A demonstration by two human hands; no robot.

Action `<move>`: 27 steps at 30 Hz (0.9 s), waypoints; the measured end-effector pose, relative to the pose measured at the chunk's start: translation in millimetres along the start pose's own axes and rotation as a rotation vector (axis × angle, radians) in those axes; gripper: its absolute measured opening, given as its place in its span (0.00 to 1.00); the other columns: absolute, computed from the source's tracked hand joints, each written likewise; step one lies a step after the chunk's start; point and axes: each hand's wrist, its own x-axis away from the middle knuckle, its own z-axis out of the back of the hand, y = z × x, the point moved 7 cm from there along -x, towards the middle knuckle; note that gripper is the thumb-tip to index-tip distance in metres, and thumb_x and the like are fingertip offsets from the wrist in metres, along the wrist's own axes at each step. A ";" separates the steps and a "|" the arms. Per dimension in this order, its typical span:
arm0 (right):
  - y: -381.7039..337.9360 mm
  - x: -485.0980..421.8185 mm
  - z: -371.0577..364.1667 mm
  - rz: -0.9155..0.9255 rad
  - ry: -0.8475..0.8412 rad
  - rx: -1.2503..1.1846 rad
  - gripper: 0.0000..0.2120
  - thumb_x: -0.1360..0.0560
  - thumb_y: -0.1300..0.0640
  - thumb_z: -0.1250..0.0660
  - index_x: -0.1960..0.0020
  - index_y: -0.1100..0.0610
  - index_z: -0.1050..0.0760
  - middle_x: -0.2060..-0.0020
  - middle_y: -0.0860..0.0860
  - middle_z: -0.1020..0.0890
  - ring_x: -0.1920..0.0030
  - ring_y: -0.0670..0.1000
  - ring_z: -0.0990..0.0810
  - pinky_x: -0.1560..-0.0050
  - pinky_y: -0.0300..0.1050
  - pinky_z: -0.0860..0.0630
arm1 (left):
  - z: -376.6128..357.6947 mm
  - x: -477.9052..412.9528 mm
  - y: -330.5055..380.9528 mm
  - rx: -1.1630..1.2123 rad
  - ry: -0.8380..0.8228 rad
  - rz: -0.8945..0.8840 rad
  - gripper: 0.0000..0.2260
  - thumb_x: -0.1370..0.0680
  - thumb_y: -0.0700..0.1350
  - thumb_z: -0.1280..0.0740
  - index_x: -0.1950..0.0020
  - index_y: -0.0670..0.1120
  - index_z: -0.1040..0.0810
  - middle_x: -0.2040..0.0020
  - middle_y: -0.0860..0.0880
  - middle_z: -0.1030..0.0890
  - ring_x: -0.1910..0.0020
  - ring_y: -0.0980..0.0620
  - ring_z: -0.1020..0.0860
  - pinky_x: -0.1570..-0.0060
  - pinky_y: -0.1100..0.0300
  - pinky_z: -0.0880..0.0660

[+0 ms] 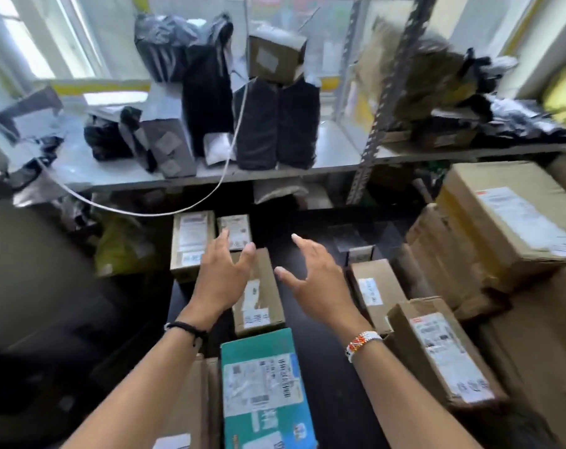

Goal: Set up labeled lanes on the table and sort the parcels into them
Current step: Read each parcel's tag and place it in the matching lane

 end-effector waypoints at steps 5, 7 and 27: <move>44.8 -30.6 -100.8 -0.469 -0.314 -0.418 0.36 0.17 0.48 0.33 0.15 0.55 0.46 0.19 0.55 0.36 0.21 0.55 0.34 0.34 0.43 0.34 | -28.2 -22.7 -89.7 0.121 -0.262 0.370 0.31 0.17 0.61 0.38 0.21 0.42 0.34 0.29 0.47 0.24 0.32 0.44 0.24 0.38 0.54 0.28; 64.3 -32.3 -129.0 -0.628 -0.376 -0.530 0.36 0.15 0.52 0.35 0.15 0.59 0.49 0.19 0.55 0.36 0.23 0.55 0.32 0.42 0.38 0.35 | -43.3 -28.4 -110.9 0.155 -0.331 0.493 0.27 0.15 0.57 0.37 0.23 0.40 0.31 0.40 0.49 0.21 0.45 0.48 0.22 0.42 0.53 0.27; 125.6 4.0 5.1 -0.497 0.070 -0.873 0.14 0.14 0.52 0.37 0.29 0.43 0.26 0.46 0.47 0.12 0.49 0.50 0.13 0.63 0.44 0.19 | -105.8 -21.6 28.9 0.669 -0.479 0.167 0.17 0.18 0.46 0.30 0.30 0.53 0.26 0.37 0.49 0.19 0.41 0.50 0.16 0.45 0.45 0.16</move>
